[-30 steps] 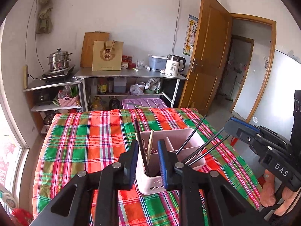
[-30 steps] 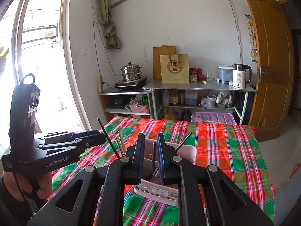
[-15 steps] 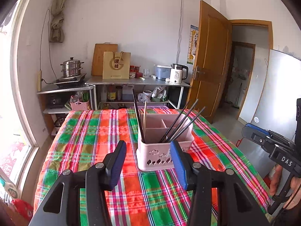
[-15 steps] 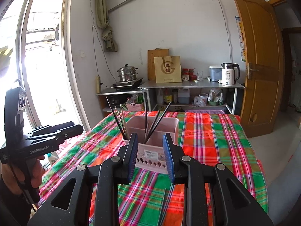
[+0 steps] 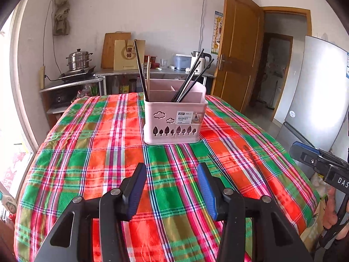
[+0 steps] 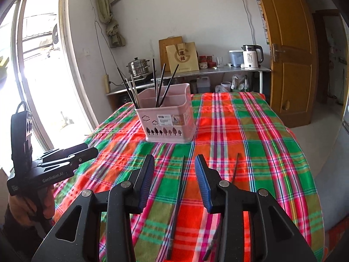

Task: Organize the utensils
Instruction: 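Withdraw both tools and reach toward the remaining black chopsticks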

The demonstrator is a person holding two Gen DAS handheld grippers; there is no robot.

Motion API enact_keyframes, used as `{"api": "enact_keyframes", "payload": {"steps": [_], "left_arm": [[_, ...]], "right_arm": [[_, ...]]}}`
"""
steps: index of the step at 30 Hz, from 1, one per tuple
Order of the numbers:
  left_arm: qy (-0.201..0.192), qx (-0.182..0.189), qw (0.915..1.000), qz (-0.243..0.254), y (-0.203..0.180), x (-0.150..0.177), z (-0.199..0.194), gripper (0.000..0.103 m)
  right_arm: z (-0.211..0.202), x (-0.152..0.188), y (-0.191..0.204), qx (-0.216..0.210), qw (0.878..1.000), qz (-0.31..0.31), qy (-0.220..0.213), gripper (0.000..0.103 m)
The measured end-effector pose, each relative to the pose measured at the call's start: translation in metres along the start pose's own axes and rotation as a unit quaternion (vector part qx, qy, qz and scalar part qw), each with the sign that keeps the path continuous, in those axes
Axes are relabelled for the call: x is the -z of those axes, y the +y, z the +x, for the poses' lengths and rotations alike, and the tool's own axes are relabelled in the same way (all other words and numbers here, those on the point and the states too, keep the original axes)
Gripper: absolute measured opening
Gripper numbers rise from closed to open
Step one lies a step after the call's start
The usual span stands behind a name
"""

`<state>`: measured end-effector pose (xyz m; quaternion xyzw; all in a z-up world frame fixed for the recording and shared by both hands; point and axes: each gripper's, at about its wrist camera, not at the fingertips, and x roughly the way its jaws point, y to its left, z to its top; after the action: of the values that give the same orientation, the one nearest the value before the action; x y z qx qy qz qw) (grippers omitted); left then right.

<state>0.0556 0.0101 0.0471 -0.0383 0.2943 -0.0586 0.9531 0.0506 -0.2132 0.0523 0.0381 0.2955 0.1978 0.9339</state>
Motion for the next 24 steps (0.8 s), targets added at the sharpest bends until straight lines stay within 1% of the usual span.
{"api": "enact_keyframes", "payload": {"steps": [6, 9, 13, 18, 24], "left_arm": [[-0.002, 0.012, 0.9999, -0.009, -0.004, 0.025, -0.008, 0.048], [0.012, 0.015, 0.9998, -0.007, -0.006, 0.041, -0.006, 0.048], [0.036, 0.024, 0.999, -0.008, -0.008, 0.052, -0.001, 0.048], [0.048, 0.037, 0.9981, -0.002, -0.017, 0.053, 0.008, 0.048], [0.072, 0.043, 0.9965, -0.005, -0.026, 0.044, 0.03, 0.048]], "right_arm": [[-0.011, 0.032, -0.007, 0.005, 1.0, 0.013, 0.012, 0.039], [-0.015, 0.046, -0.014, 0.011, 0.999, 0.026, 0.021, 0.04], [-0.015, 0.055, -0.022, 0.028, 0.999, 0.034, 0.03, 0.04], [-0.011, 0.056, -0.03, 0.033, 0.998, 0.039, 0.033, 0.039], [0.001, 0.052, -0.041, 0.042, 0.997, 0.045, 0.049, 0.039]]}}
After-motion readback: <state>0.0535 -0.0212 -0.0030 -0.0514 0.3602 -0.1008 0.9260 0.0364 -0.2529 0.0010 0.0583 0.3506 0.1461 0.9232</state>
